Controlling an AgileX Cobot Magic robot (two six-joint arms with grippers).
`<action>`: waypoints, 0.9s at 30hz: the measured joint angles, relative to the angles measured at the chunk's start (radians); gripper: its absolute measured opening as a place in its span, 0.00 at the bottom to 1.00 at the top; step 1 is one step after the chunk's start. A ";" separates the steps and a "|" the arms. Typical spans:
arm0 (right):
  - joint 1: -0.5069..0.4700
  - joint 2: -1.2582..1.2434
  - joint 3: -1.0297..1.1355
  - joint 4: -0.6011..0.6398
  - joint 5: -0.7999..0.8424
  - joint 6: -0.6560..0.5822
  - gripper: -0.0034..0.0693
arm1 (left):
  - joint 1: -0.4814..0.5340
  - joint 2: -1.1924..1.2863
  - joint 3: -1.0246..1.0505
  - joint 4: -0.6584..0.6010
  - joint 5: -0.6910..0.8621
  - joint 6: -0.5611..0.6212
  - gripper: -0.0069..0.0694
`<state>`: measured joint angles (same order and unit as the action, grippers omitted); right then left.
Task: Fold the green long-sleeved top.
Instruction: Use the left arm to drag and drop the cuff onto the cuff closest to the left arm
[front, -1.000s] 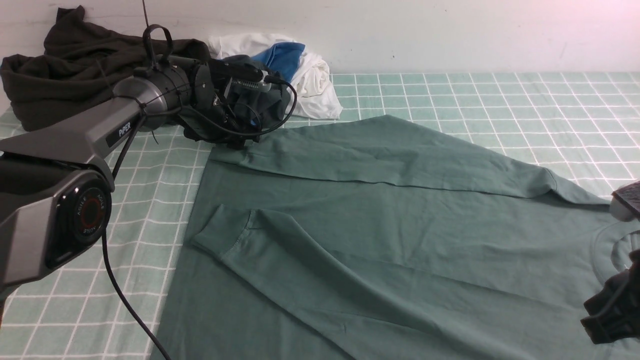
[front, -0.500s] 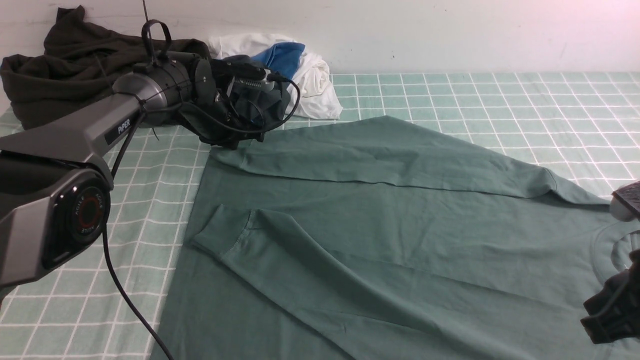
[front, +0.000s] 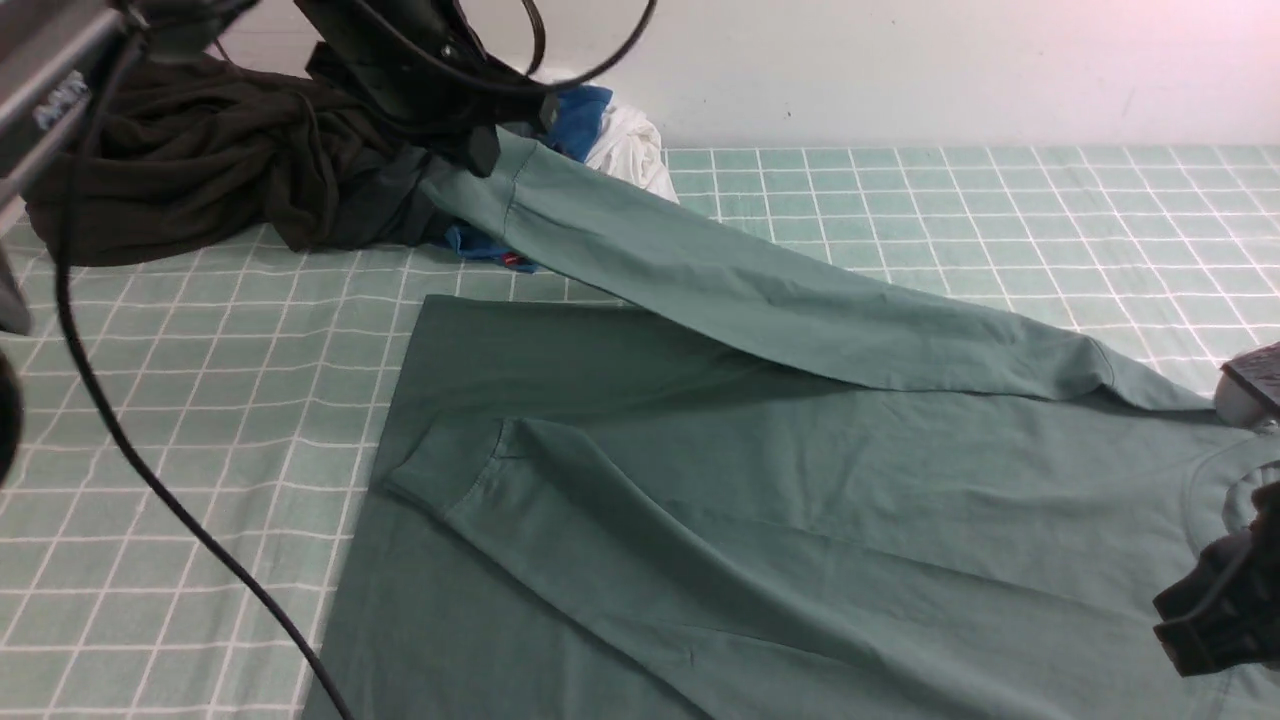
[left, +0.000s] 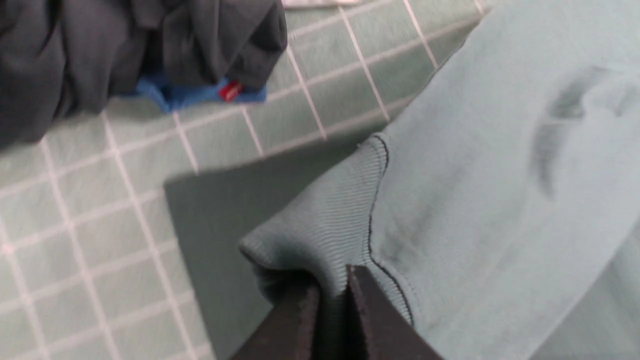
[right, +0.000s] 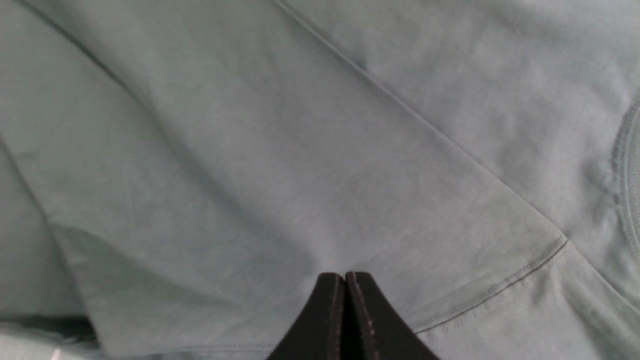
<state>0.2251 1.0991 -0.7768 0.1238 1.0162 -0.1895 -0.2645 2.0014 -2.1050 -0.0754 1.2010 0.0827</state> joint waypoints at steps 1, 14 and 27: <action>0.006 0.000 -0.001 0.000 0.004 0.000 0.03 | 0.000 -0.007 0.006 0.000 0.004 -0.002 0.13; 0.261 -0.059 -0.007 -0.133 0.097 0.027 0.03 | 0.000 -0.558 0.912 -0.062 -0.196 -0.040 0.14; 0.380 -0.063 -0.007 -0.135 0.213 -0.012 0.22 | -0.082 -0.647 1.249 -0.097 -0.173 0.217 0.66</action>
<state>0.6050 1.0365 -0.7836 -0.0117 1.2296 -0.2013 -0.3469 1.3548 -0.8561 -0.1728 1.0278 0.2995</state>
